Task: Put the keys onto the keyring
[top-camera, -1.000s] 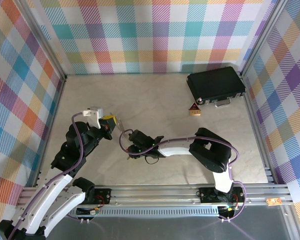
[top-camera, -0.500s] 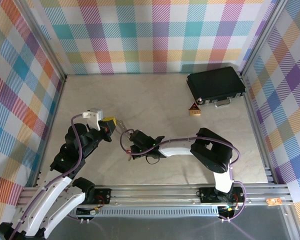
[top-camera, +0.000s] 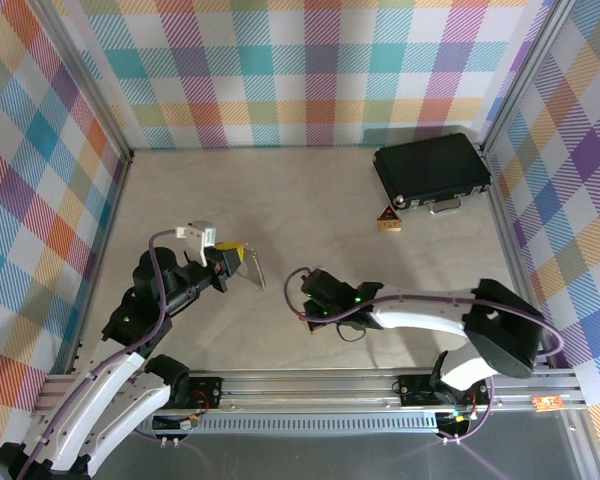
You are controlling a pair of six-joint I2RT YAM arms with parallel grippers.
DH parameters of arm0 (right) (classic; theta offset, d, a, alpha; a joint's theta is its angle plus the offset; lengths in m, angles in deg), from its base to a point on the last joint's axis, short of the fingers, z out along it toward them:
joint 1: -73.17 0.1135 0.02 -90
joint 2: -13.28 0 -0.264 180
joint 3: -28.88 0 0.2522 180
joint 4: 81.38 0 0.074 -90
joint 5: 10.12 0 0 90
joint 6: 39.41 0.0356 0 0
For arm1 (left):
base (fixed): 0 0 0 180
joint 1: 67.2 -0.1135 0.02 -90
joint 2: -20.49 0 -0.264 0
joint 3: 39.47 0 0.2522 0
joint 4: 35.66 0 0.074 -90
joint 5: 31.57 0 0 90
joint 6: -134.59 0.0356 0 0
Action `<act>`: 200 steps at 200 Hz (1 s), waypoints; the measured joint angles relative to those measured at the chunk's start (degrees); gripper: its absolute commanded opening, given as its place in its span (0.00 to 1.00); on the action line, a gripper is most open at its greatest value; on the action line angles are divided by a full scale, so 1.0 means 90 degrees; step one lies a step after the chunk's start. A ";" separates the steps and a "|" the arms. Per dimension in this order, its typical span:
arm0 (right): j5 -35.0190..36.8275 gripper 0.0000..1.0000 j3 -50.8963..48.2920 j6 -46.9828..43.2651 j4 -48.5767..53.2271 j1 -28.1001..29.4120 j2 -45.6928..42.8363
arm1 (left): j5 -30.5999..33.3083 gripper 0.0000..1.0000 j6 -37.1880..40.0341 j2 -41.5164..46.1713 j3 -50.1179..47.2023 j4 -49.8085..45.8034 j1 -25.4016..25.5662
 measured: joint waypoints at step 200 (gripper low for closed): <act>-0.0454 0.43 -0.0942 -0.0155 0.1321 -0.1137 -0.1617 | -0.0160 0.00 0.0316 -0.0680 -0.0340 0.0240 0.2249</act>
